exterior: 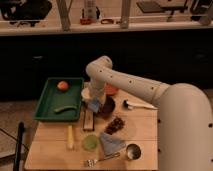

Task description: Wipe purple bowl with sponge

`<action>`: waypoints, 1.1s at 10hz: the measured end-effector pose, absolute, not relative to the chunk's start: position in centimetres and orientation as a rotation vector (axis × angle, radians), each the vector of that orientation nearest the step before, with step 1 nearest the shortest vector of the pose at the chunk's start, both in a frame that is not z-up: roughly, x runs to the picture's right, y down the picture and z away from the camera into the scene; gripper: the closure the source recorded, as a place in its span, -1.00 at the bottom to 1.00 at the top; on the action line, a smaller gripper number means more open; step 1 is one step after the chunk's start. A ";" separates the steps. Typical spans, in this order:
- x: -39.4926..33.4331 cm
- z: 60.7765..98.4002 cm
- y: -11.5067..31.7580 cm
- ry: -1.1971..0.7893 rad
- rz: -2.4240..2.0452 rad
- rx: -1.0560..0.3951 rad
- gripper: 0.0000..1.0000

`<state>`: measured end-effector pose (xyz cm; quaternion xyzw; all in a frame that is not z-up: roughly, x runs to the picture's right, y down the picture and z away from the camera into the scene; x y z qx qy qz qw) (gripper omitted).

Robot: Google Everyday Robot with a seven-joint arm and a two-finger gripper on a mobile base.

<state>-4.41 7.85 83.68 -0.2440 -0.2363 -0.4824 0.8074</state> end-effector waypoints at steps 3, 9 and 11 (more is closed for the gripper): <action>-0.4 83.4 9.2 -0.495 -1.012 -0.547 1.00; 4.4 85.8 4.8 -0.432 -0.899 -0.525 1.00; 0.8 86.7 3.6 -0.442 -0.918 -0.521 1.00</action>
